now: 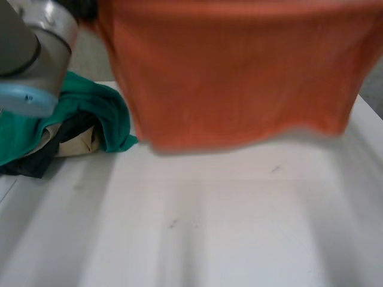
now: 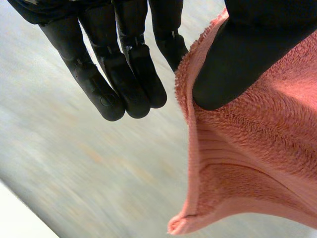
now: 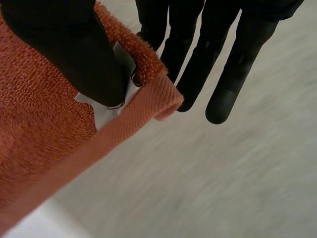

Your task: Fold the laundry.

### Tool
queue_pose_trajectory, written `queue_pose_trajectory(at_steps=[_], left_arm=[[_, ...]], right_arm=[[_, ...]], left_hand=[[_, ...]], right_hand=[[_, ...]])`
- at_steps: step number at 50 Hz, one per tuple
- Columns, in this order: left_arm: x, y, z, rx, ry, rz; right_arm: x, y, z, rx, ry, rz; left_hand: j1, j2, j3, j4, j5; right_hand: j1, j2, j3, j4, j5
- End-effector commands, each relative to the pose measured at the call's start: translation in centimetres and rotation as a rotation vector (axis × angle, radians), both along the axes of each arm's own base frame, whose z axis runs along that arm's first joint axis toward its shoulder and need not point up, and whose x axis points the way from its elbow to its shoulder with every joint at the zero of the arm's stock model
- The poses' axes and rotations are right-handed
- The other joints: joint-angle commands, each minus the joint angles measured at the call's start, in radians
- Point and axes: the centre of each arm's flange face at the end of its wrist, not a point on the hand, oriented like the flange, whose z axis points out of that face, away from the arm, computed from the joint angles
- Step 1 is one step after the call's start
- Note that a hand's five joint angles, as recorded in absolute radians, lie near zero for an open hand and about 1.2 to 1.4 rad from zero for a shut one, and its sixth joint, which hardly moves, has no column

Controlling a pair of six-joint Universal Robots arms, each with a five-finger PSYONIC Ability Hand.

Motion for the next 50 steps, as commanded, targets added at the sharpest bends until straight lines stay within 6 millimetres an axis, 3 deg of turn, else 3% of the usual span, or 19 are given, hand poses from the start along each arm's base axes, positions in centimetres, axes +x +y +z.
queue_pose_trajectory(at_steps=[1, 10, 14, 15, 17, 18, 19, 20, 21, 26, 30, 36, 39, 42, 44, 46, 50], left_arm=[[0.5, -0.7, 2.2, -0.123, 0.159, -0.043], [0.7, -0.2, -3.3, 0.063, 0.11, -0.042], [0.8, 0.8, -8.0, 0.202, 0.062, -0.044], [0.9, 1.4, -10.4, 0.271, 0.037, -0.045], [0.9, 2.1, -12.9, 0.342, 0.006, -0.048], [1.0, 2.8, -15.1, 0.402, -0.018, -0.052], [1.2, 3.6, -17.6, 0.467, -0.042, -0.057], [1.3, 3.9, -18.7, 0.495, -0.053, -0.055], [1.6, 4.5, -21.0, 0.55, -0.072, -0.056], [2.5, 5.7, -26.1, 0.65, -0.124, -0.038], [3.6, 5.6, -28.0, 0.664, -0.167, -0.006], [4.5, 5.4, -27.6, 0.642, -0.198, 0.007], [4.5, 5.5, -27.3, 0.637, -0.199, -0.004], [4.5, 5.8, -27.1, 0.635, -0.203, -0.014], [4.3, 5.9, -27.0, 0.639, -0.206, -0.033], [4.3, 6.0, -27.0, 0.644, -0.21, -0.046], [4.5, 6.6, -27.1, 0.684, -0.231, -0.045]], right_arm=[[-1.2, 0.4, 2.5, -0.243, -0.097, -0.011], [-0.5, 1.2, -2.6, -0.065, -0.067, 0.06], [-0.8, 1.5, -6.3, 0.076, -0.057, 0.063], [-1.3, 1.6, -7.9, 0.135, -0.053, 0.056], [-1.7, 1.7, -9.9, 0.203, -0.049, 0.05], [-2.3, 2.0, -13.0, 0.305, -0.036, 0.042], [-2.5, 2.2, -14.1, 0.34, -0.031, 0.041], [-2.7, 2.4, -15.2, 0.375, -0.025, 0.039], [-3.1, 2.8, -17.2, 0.439, -0.014, 0.036], [-4.3, 4.0, -21.7, 0.585, 0.04, 0.029], [-5.6, 4.3, -22.8, 0.627, 0.074, 0.011], [-6.4, 4.5, -22.5, 0.657, 0.067, -0.001], [-6.3, 4.8, -22.2, 0.662, 0.068, 0.006], [-6.1, 4.9, -22.2, 0.67, 0.063, 0.016], [-6.1, 5.0, -22.3, 0.676, 0.058, 0.022], [-6.1, 5.0, -22.3, 0.676, 0.065, 0.022], [-6.2, 5.2, -22.3, 0.699, 0.066, 0.02]], left_hand=[[0.266, 0.203, 0.208, 0.201, 0.23], [0.266, 0.203, 0.208, 0.201, 0.23], [0.266, 0.203, 0.208, 0.201, 0.23], [0.266, 0.203, 0.208, 0.201, 0.23], [0.266, 0.203, 0.208, 0.201, 0.23], [0.266, 0.203, 0.208, 0.201, 0.23], [0.266, 0.203, 0.208, 0.201, 0.23], [0.266, 0.203, 0.208, 0.201, 0.23], [0.266, 0.203, 0.208, 0.201, 0.23], [0.208, 0.144, 0.15, 0.143, 0.172], [0.099, 0.036, 0.041, 0.034, 0.063], [-0.294, -0.357, -0.351, -0.359, -0.33], [-0.297, -0.361, -0.355, -0.362, -0.334], [-0.242, -0.305, -0.3, -0.307, -0.278], [0.086, 0.022, 0.028, 0.021, 0.05], [0.265, 0.202, 0.208, 0.2, 0.229], [0.266, 0.203, 0.208, 0.201, 0.23]], right_hand=[[0.281, 0.224, 0.211, 0.203, 0.248], [0.281, 0.224, 0.211, 0.203, 0.248], [0.281, 0.224, 0.211, 0.203, 0.248], [0.281, 0.224, 0.211, 0.203, 0.248], [0.281, 0.224, 0.211, 0.203, 0.248], [0.281, 0.224, 0.211, 0.203, 0.248], [0.281, 0.224, 0.211, 0.203, 0.248], [0.281, 0.224, 0.211, 0.203, 0.248], [0.281, 0.224, 0.211, 0.203, 0.248], [0.281, 0.224, 0.211, 0.203, 0.248], [0.281, 0.224, 0.211, 0.203, 0.248], [0.281, 0.224, 0.211, 0.203, 0.248], [0.281, 0.224, 0.211, 0.203, 0.248], [0.281, 0.224, 0.211, 0.203, 0.248], [0.281, 0.224, 0.211, 0.203, 0.248], [0.281, 0.224, 0.211, 0.203, 0.248], [0.281, 0.224, 0.211, 0.203, 0.248]])
